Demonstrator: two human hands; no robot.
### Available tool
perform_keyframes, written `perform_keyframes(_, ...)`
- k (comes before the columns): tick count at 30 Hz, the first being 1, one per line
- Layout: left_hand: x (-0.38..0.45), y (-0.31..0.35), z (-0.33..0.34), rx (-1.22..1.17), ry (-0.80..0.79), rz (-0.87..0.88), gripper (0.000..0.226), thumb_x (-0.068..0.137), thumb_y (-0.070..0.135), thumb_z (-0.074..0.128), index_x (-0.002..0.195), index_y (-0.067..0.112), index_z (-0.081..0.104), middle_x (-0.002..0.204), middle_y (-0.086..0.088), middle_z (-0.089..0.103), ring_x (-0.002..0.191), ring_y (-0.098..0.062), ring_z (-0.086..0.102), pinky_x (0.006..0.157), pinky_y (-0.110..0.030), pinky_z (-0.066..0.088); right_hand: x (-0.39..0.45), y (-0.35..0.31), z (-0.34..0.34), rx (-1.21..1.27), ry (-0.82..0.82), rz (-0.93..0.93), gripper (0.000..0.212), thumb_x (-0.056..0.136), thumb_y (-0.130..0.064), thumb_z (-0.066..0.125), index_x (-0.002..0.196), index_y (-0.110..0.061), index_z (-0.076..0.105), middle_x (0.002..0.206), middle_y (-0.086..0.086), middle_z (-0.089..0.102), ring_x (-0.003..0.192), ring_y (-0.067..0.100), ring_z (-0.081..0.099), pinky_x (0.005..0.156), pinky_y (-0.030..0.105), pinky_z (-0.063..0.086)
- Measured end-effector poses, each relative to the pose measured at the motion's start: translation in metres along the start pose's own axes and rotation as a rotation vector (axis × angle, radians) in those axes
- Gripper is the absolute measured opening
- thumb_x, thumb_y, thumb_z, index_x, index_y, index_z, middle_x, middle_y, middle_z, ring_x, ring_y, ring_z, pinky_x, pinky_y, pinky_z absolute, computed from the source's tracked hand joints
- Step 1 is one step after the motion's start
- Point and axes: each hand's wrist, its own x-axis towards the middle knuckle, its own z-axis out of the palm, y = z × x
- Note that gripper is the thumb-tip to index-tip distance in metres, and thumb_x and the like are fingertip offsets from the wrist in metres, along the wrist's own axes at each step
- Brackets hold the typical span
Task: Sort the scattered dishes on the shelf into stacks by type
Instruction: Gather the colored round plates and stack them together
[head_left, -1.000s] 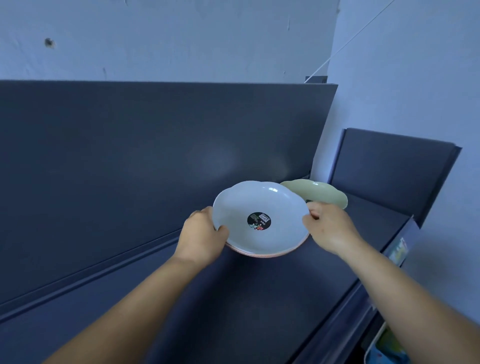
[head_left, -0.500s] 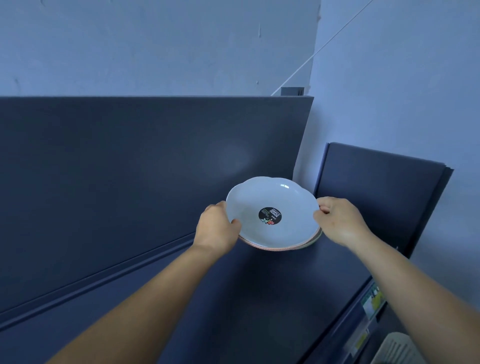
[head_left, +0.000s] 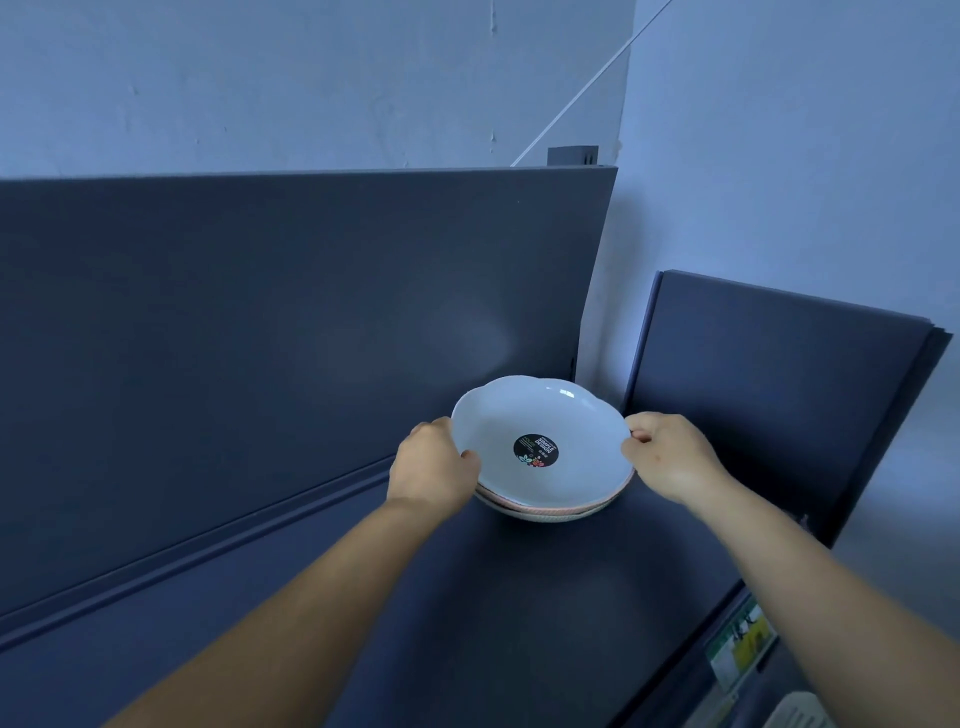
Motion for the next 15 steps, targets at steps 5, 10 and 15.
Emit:
perform_keyframes(5, -0.004, -0.003, 0.003, -0.004, -0.023, -0.03, 0.016, 0.086, 0.017, 0.051, 0.095, 0.006, 0.057, 0.105, -0.016, 0.063, 0.075, -0.024, 0.049, 0.051, -0.026, 0.033, -0.002, 0.005, 0.002, 0.002, -0.042, 0.008, 0.029, 0.083, -0.007, 0.043, 0.101, 0.007, 0.061, 0.072, 0.012, 0.052, 0.064, 0.02, 0.038, 0.061, 0.029, 0.031)
perform_keyframes(10, -0.012, -0.001, 0.003, -0.095, -0.03, -0.053, 0.009, 0.091, 0.018, 0.047, 0.089, 0.01, 0.05, 0.071, 0.002, 0.049, 0.055, -0.012, 0.042, 0.045, -0.024, 0.03, -0.009, 0.002, 0.005, -0.012, -0.086, 0.006, 0.021, 0.091, -0.009, 0.038, 0.071, -0.005, 0.042, 0.065, 0.007, 0.038, 0.062, 0.021, 0.032, 0.058, 0.03, 0.026)
perform_keyframes(15, -0.023, -0.009, 0.001, -0.178, -0.029, -0.086, 0.004, 0.088, 0.02, 0.051, 0.088, 0.016, 0.053, 0.081, -0.001, 0.061, 0.073, -0.021, 0.056, 0.052, -0.024, 0.04, -0.012, 0.002, 0.007, -0.016, -0.056, -0.043, 0.023, 0.093, -0.012, 0.04, 0.092, 0.006, 0.055, 0.07, 0.009, 0.045, 0.063, 0.022, 0.037, 0.06, 0.03, 0.028)
